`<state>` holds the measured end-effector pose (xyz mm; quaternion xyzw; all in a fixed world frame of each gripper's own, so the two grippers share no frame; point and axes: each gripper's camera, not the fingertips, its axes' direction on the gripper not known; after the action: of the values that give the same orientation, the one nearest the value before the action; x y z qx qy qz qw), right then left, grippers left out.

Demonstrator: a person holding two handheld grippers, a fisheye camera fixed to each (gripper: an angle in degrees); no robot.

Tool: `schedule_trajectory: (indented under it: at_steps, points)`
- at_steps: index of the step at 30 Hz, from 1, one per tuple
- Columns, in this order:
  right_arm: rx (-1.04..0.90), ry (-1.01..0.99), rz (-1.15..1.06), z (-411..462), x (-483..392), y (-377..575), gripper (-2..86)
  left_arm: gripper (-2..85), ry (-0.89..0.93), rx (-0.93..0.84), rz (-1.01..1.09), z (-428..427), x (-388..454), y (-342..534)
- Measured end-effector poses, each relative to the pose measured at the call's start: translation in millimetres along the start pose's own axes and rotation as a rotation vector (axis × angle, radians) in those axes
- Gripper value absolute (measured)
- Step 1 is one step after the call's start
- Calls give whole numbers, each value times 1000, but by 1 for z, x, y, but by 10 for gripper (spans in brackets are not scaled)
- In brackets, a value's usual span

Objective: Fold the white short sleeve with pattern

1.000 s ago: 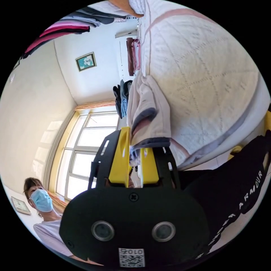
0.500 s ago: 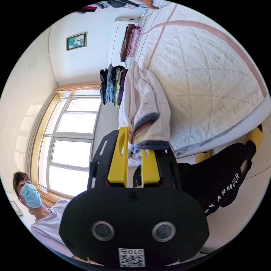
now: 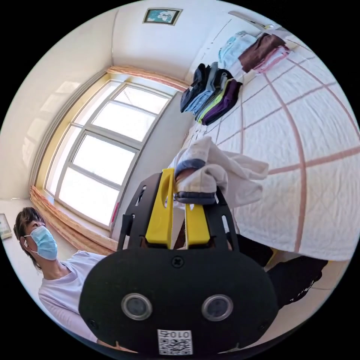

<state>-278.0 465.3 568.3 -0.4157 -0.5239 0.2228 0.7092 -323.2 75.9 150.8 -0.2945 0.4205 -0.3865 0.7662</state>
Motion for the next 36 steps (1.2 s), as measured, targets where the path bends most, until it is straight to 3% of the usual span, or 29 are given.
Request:
schedule_trajectory:
  at_steps: [9,14,19,25,29,31,33,36]
  points:
    - [-259,-138,-152,167,-105,-54,53,58,-121,219,44,-241,77,-2]
    - [-457,-183,-128,312,-129,-73,54,59,-198,265,-17,-377,69,-20]
    - [-530,-271,-29,448,-131,-133,55,57,-230,230,-70,-519,31,-130]
    - [-352,-275,-206,533,-219,-212,61,53,-323,98,15,-642,19,-285]
    - [-331,-69,-125,627,-179,-183,67,49,-445,19,-224,-689,-73,-310]
    - [-421,-51,80,670,-125,-156,68,47,-587,-62,-464,-698,-143,-295]
    - [-446,-92,242,690,-82,-130,67,47,-633,-102,-534,-698,-172,-283]
    - [-406,-76,185,685,-74,-120,65,49,-558,-65,-496,-708,-178,-284]
